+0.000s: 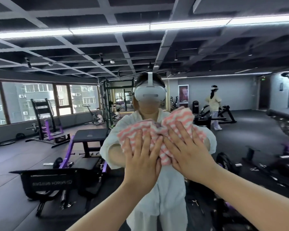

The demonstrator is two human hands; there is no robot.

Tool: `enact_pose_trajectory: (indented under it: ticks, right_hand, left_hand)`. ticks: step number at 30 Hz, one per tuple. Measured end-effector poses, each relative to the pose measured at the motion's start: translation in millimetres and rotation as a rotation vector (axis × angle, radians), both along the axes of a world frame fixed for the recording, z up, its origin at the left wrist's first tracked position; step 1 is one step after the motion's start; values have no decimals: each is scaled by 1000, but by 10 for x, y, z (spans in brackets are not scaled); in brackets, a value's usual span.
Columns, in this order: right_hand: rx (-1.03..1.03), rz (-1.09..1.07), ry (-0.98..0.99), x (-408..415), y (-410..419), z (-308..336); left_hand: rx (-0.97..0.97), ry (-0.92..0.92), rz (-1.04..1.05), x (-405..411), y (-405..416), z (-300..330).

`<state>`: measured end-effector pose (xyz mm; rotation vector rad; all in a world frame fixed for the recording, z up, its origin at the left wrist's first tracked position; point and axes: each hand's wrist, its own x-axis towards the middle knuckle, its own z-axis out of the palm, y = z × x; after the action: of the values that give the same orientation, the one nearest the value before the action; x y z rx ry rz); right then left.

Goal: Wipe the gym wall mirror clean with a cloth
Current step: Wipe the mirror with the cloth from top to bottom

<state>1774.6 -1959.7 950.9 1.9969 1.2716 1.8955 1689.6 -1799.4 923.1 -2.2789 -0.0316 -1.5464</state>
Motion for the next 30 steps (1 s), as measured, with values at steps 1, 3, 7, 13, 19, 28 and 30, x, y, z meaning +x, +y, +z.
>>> enact_pose_trajectory:
  ticks: [1,3,7,13,19,28,30]
  right_hand:
    - [9,-9,-7,49,-116,-34]
    - [24,-10,-1,145,-339,-140]
    - [32,-41,84,316,-644,-449]
    - [12,-60,125,384,-858,-833]
    - [156,-22,68,583,-1014,58]
    - [336,-27,233,723,-1399,955]
    - [312,-47,210,766,-1453,652]
  left_hand:
    - [19,7,-8,58,-100,-15]
    - [55,19,-18,168,-301,-79]
    - [131,67,-30,316,-544,-301]
    - [257,146,-32,369,-644,-541]
    - [212,20,-108,506,-795,354]
    - [121,-100,-53,808,-1296,1196]
    - [199,-41,-89,799,-1316,930]
